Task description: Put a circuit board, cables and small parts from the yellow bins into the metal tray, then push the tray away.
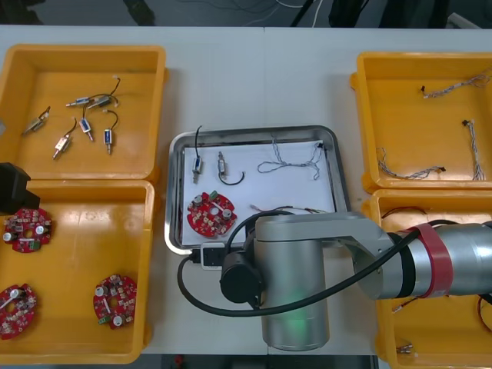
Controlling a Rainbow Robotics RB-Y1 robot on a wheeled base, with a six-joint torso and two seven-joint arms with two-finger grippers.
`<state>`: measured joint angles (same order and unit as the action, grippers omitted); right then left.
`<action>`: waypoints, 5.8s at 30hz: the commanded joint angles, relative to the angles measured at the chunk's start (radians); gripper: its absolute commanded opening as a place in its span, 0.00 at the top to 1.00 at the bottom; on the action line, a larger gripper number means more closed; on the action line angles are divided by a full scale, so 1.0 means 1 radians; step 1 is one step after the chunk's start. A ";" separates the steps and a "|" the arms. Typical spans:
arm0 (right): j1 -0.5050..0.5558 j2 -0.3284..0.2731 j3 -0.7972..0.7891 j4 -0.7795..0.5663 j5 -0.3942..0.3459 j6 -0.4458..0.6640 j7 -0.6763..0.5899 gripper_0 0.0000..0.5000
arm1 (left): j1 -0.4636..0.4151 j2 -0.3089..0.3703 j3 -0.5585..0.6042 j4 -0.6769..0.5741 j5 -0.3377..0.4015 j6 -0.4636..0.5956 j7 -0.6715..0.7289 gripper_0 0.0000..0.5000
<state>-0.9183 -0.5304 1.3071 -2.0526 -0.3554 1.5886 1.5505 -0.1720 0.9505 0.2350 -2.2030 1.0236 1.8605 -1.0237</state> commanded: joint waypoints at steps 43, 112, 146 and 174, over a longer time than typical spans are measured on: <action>-0.340 -0.019 0.012 0.342 -0.079 -0.297 -0.027 1.00 | 0.015 0.045 0.033 -0.029 -0.010 -0.009 -0.091 0.00; -0.264 -0.034 0.012 0.540 0.032 -0.578 -0.021 1.00 | 0.015 0.045 0.033 -0.029 -0.010 -0.009 -0.091 0.00; -0.260 -0.016 -0.051 0.448 0.064 -0.458 -0.007 0.00 | 0.015 0.045 0.033 -0.029 -0.010 -0.009 -0.091 0.00; 0.167 -0.074 -0.600 -0.230 -0.002 0.284 -0.017 0.00 | 0.015 0.045 0.033 -0.029 -0.010 -0.009 -0.091 0.00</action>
<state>-0.8122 -0.5832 0.8219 -2.2198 -0.3523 1.8251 1.5508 -0.1719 0.9506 0.2356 -2.2043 1.0226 1.8603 -1.0241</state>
